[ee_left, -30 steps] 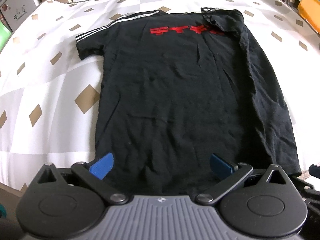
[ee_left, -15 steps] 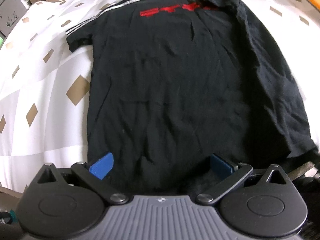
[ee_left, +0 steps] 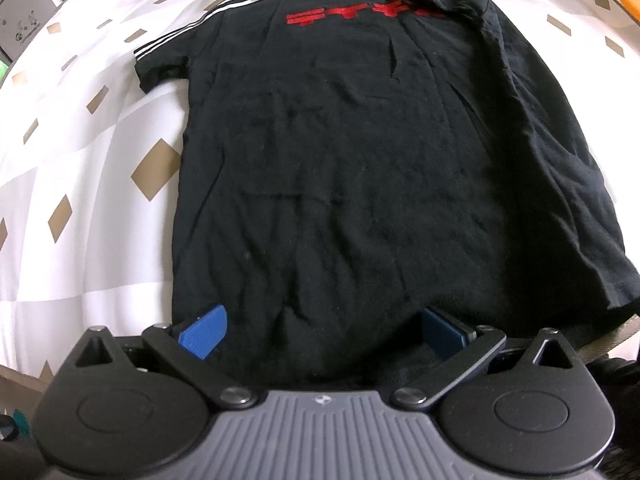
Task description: Fold clothes
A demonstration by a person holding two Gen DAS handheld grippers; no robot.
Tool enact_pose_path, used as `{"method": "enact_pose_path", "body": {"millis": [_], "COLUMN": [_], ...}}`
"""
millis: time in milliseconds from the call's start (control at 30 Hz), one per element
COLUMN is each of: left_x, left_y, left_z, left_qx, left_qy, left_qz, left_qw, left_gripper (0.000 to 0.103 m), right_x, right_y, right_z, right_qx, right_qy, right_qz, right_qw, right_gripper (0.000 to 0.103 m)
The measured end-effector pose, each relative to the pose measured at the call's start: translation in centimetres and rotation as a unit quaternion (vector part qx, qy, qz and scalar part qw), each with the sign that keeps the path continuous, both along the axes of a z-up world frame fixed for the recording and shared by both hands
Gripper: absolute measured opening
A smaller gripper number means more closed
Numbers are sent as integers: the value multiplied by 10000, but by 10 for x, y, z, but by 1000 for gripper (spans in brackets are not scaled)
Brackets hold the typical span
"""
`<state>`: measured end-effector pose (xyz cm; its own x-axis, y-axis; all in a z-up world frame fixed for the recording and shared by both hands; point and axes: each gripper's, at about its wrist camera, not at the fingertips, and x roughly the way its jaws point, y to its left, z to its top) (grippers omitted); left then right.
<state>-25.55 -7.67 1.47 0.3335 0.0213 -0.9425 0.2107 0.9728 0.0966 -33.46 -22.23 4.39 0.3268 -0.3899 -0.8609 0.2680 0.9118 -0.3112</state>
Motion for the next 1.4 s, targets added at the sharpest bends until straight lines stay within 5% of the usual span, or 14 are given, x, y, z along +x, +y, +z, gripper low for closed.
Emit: {"method": "enact_pose_path", "body": {"millis": [100, 233, 400, 600, 967, 1200, 1400], "left_x": [1, 1, 1, 1, 0, 1, 3], "left_y": [1, 2, 1, 3, 4, 4, 5], "left_z": [-1, 0, 1, 2, 2, 3, 3], "left_qx": [-3, -15, -17, -4, 29, 24, -43], "left_qy": [5, 14, 25, 28, 9, 13, 63], "left_qz": [6, 16, 34, 114, 166, 160, 231], "left_qw": [10000, 10000, 10000, 9999, 9999, 9999, 9997], "left_gripper": [103, 103, 103, 103, 103, 103, 103], "right_x": [5, 3, 1, 17, 22, 23, 26], "right_y": [-16, -21, -18, -18, 32, 29, 18], "right_z": [-4, -5, 19, 22, -7, -4, 8], "right_qx": [-322, -76, 91, 737, 802, 1105, 1173], "right_qy": [133, 253, -626, -1147, -277, -103, -589], "right_qz": [-336, -438, -297, 93, 1430, 1253, 795], "right_qw": [9988, 9987, 9976, 9906, 9861, 9859, 9882], "right_gripper": [51, 52, 53, 54, 53, 54, 63]}}
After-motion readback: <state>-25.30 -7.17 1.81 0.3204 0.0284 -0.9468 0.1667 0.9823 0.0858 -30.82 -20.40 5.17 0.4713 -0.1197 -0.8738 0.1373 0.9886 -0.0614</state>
